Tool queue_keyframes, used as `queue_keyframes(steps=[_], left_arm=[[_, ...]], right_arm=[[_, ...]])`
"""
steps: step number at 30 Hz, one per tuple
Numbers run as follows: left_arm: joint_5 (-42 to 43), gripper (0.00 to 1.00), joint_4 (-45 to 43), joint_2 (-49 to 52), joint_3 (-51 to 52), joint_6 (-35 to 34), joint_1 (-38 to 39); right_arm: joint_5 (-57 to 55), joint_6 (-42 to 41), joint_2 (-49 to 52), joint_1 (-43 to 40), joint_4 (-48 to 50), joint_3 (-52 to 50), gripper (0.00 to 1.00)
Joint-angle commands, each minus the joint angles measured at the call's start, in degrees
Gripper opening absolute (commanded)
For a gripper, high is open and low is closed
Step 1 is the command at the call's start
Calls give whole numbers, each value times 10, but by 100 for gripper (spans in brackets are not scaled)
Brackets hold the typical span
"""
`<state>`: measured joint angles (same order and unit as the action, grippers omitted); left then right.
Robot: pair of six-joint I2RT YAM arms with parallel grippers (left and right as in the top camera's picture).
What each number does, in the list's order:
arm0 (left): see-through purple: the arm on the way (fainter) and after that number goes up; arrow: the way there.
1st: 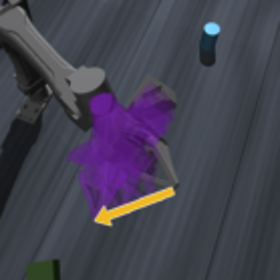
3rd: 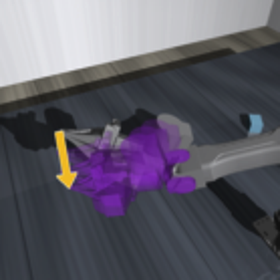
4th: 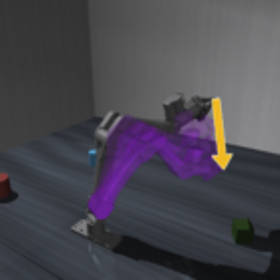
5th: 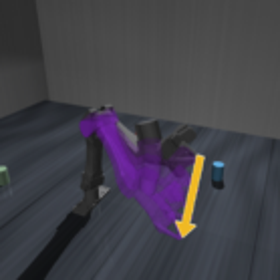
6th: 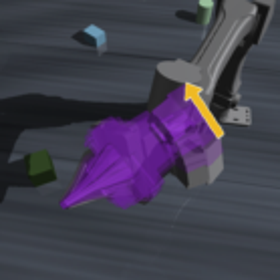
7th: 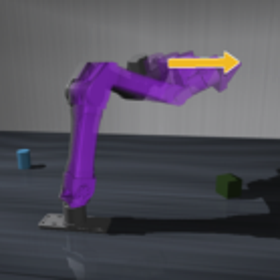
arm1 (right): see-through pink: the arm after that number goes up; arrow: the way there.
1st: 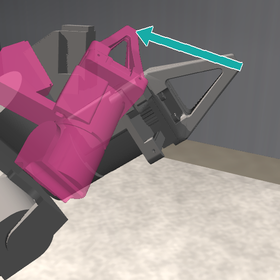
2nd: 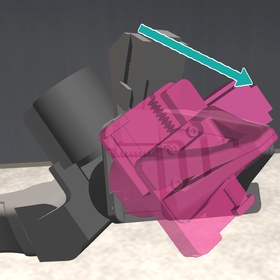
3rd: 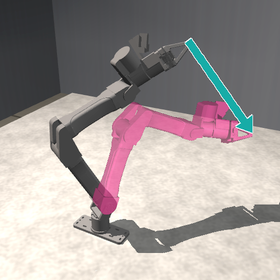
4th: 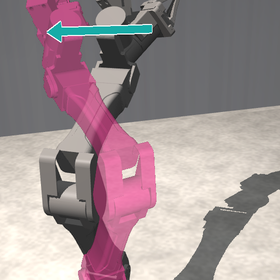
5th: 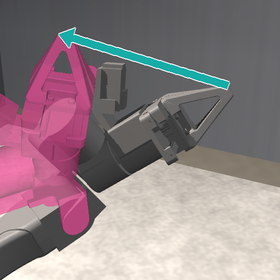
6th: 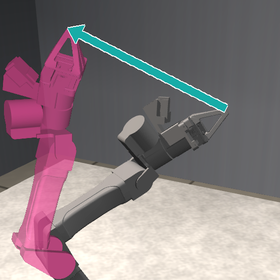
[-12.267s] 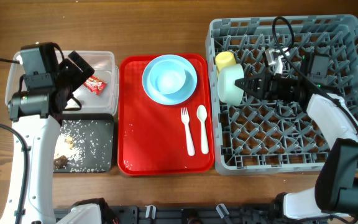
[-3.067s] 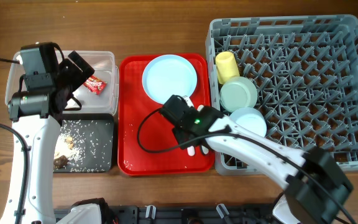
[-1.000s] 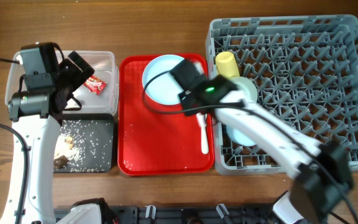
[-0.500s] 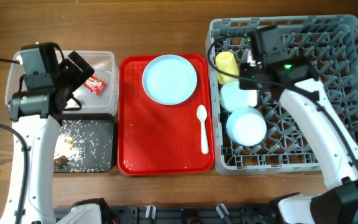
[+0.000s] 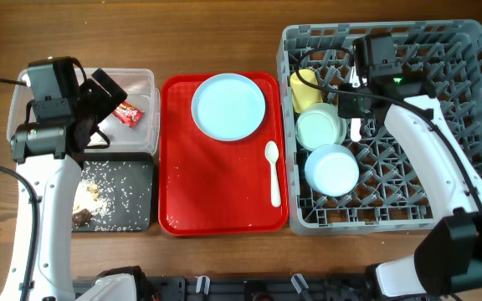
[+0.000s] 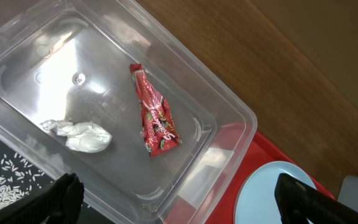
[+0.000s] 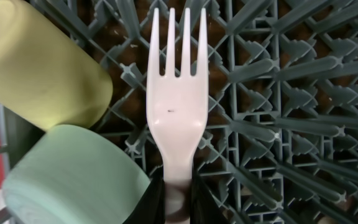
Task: Sort waste into correct bins and load items into the dishwasher rack
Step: 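Carry the fork to the rack and drop it in, then reach the right gripper to the white spoon on the red tray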
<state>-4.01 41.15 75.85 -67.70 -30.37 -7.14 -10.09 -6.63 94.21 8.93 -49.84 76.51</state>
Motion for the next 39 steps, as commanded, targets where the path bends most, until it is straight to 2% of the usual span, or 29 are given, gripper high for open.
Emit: queue_keyframes(steps=[1, 2, 5, 10, 14, 18, 22, 29, 31, 32, 33, 34, 35, 39], left_arm=[[1, 100, -1, 0, -5, -5, -2], [1, 100, -1, 0, -5, -5, -2], [1, 100, -1, 0, -5, -5, -2], [1, 100, -1, 0, -5, -5, -2], [1, 100, -1, 0, -5, -5, -2], [1, 100, -1, 0, -5, -5, -2], [1, 100, -1, 0, -5, -5, -2], [1, 100, -1, 0, -5, -5, -2], [1, 100, -1, 0, -5, -5, -2], [1, 100, -1, 0, -5, -5, -2], [1, 100, -1, 0, -5, -5, -2], [1, 100, -1, 0, -5, -5, -2], [1, 100, -1, 0, -5, -5, -2], [1, 100, -1, 0, -5, -5, -2]], right_arm=[[7, 22, 23, -1, 12, -2, 23], [7, 22, 24, -1, 13, -2, 30], [7, 24, 24, -1, 14, -2, 37], [23, 35, 19, 1, -7, 18, 29], [117, 35, -6, 14, -46, 60, 29], [164, 3, -31, 37, -57, 92, 28], [239, -10, -40, 88, -62, 93, 29], [127, -107, -32, 234, -104, 78, 30], [92, -151, -27, 279, -111, 71, 38], [87, -162, -23, 299, -110, 67, 47], [86, -169, -19, 320, -107, 62, 64], [86, -179, -16, 334, -103, 59, 87], [89, -188, -12, 347, -94, 55, 100], [90, -214, -3, 376, -82, 41, 100]])
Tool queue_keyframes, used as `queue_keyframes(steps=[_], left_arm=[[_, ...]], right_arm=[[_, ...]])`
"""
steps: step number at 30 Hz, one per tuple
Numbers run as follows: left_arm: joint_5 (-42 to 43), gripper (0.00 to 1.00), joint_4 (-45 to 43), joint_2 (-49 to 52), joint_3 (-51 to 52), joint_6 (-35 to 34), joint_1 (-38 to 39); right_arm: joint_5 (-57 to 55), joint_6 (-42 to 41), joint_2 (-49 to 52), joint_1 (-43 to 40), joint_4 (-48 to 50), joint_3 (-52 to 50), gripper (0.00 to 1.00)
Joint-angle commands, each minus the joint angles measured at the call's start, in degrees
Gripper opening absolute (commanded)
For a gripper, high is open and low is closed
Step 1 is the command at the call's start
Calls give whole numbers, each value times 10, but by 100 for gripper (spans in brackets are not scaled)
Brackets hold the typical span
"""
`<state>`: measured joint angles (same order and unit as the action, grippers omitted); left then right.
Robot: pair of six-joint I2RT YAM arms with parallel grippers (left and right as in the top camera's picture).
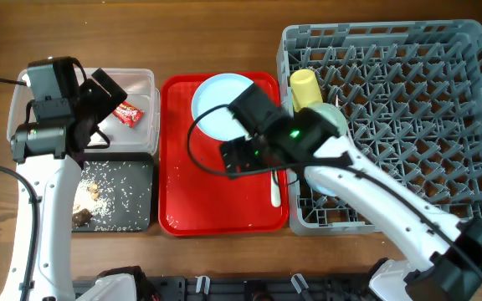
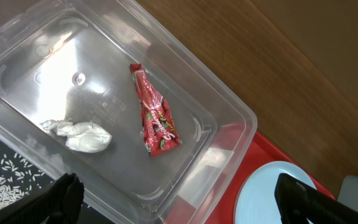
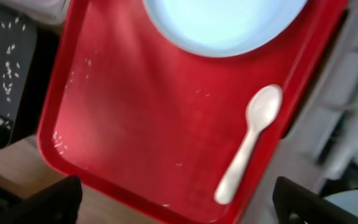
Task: Sort waste into correct bins and load items into the dishwasher rack
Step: 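Reach the right gripper to the white spoon on the red tray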
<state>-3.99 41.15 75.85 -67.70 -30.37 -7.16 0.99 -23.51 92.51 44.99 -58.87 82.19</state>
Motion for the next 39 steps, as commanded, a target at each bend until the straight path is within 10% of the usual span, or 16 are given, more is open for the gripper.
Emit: queue_keyframes(steps=[1, 4, 7, 32, 39], left_arm=[[0, 100, -1, 0, -5, -5, -2], [0, 100, -1, 0, -5, -5, -2], [0, 100, -1, 0, -5, -5, -2], [0, 100, -1, 0, -5, -5, -2], [0, 100, -1, 0, -5, -5, -2]], right_arm=[[-25, -45, 16, 17, 9, -20, 98], [-48, -63, 25, 19, 7, -33, 50], [-96, -113, 32, 20, 12, -63, 36], [-160, -105, 217, 20, 136, -163, 45], [-118, -35, 220, 23, 140, -150, 21]])
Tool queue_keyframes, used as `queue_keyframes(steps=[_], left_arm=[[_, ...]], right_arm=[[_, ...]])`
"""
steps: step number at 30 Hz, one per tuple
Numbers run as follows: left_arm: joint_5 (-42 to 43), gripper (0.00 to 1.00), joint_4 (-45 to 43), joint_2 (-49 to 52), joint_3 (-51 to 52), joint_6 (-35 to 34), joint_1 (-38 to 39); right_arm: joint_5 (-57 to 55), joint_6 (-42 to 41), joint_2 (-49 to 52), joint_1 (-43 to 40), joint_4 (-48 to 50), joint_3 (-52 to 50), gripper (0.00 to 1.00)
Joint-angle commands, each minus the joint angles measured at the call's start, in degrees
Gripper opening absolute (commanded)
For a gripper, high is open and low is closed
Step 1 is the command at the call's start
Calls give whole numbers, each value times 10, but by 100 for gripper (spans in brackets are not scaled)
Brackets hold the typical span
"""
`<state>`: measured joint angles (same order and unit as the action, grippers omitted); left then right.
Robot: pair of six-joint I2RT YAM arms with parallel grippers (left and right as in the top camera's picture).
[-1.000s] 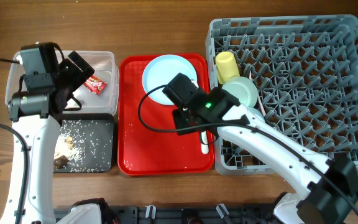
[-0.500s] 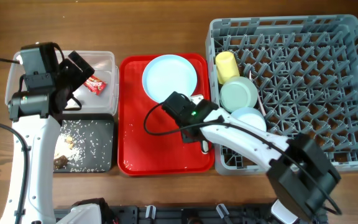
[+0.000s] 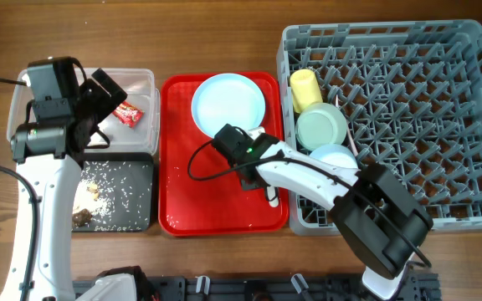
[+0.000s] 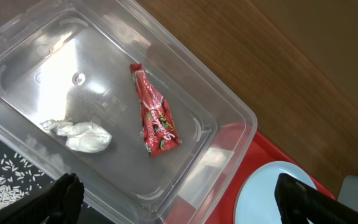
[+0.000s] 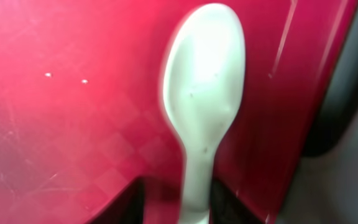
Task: Sort waste into correct bins and load items into the dishwasher rack
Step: 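Reach the right gripper to the white spoon on the red tray, then grasp the white spoon and carry it into the rack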
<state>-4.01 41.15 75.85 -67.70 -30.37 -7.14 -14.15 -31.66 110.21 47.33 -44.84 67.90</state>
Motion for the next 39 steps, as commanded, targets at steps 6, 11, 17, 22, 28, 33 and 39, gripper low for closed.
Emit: queue_keyframes(steps=[6, 11, 17, 22, 28, 33, 39], left_arm=[[1, 100, -1, 0, -5, -5, -2], [1, 100, -1, 0, -5, -5, -2], [1, 100, -1, 0, -5, -5, -2], [1, 100, -1, 0, -5, -5, -2], [1, 100, -1, 0, -5, -5, -2], [1, 100, -1, 0, -5, -5, -2], [1, 100, -1, 0, -5, -5, -2]], right_arm=[[53, 47, 43, 0, -2, -3, 18], [53, 47, 42, 0, -11, 1, 4], [52, 52, 9, 0, -89, 104, 4], [50, 78, -41, -18, -108, 191, 4], [48, 113, -103, -125, -119, 232, 4], [56, 169, -108, -239, -147, 232, 4], [94, 231, -106, -350, -157, 231, 4]])
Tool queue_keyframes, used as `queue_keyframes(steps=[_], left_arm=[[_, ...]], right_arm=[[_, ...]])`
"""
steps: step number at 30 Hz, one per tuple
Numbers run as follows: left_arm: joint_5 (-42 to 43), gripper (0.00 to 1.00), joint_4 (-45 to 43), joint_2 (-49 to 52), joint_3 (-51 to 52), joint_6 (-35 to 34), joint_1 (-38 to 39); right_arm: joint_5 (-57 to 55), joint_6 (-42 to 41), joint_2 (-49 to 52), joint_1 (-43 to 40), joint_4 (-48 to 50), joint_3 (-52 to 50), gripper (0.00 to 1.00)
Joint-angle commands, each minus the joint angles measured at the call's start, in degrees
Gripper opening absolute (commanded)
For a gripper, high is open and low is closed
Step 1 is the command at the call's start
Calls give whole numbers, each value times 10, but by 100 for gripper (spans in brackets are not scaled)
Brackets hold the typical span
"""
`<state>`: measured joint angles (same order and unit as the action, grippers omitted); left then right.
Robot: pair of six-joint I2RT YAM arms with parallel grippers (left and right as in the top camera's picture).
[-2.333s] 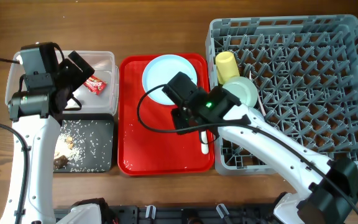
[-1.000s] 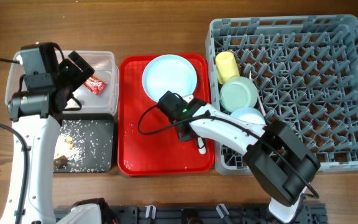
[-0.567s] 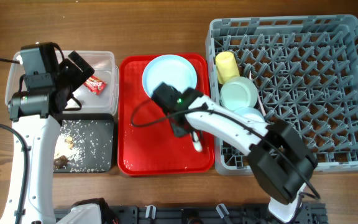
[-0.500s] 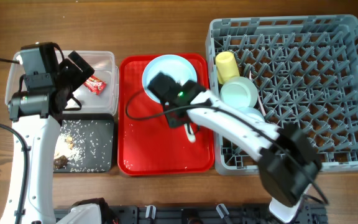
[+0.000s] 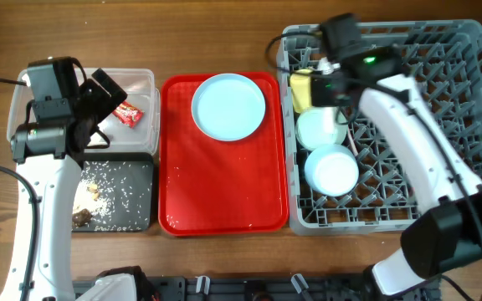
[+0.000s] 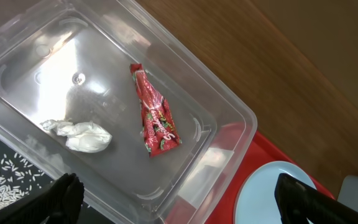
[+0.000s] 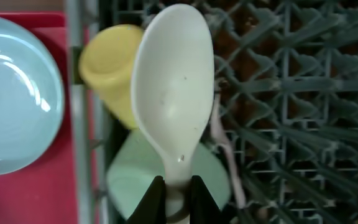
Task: Sort waste into correct bins and load items into the dishwasher rack
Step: 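Grasp the white spoon and carry it into the rack, then release the spoon into the rack and lift the right gripper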
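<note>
My right gripper (image 5: 329,73) (image 7: 178,200) is shut on the handle of a white spoon (image 7: 173,81). It holds the spoon above the left side of the grey dishwasher rack (image 5: 425,100), over a yellow cup (image 7: 107,65) and a green bowl (image 7: 126,180). A white fork (image 7: 224,146) lies in the rack beside them. A light blue plate (image 5: 228,106) rests on the red tray (image 5: 224,196). My left gripper (image 5: 99,99) (image 6: 179,198) hangs open over the clear bin (image 6: 229,118), which holds a red wrapper (image 6: 156,118) and a crumpled tissue (image 6: 79,135).
A pale upturned bowl (image 5: 331,170) sits in the rack's front left. A black bin (image 5: 120,196) with rice grains and food scraps stands in front of the clear bin. Wooden table shows behind the tray and bins.
The right gripper was low on the tray with its fingers at the spoon's handle. Now it holds the spoon over the rack's left side, and the spoon is off the tray. The left arm has not moved.
First the right gripper held a white fork over the rack. Then it was open above the tray with the spoon below. Then it was down at the spoon. Now the fork lies in the rack and the spoon hangs above it. The left gripper stayed open over the clear bin.
</note>
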<state>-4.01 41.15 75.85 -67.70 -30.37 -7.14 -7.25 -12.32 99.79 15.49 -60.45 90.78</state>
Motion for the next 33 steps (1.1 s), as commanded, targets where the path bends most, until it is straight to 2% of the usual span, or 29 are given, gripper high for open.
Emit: queue_keyframes(steps=[1, 10, 18, 21, 26, 30, 33], left_arm=[[1, 100, -1, 0, -5, -5, -2], [1, 100, -1, 0, -5, -5, -2], [1, 100, -1, 0, -5, -5, -2], [1, 100, -1, 0, -5, -5, -2], [1, 100, -1, 0, -5, -5, -2], [1, 100, -1, 0, -5, -5, -2], [1, 100, -1, 0, -5, -5, -2]], right_arm=[[25, 37, 0, -41, -1, 2, 4], [43, 60, 12, -94, 30, -33, 4], [39, 81, 49, -98, 47, -35, 5], [39, 90, 66, -99, 49, -35, 8], [39, 93, 70, -99, 49, -35, 18], [39, 93, 70, -103, 47, -35, 46], [39, 93, 70, -103, 49, -35, 50]])
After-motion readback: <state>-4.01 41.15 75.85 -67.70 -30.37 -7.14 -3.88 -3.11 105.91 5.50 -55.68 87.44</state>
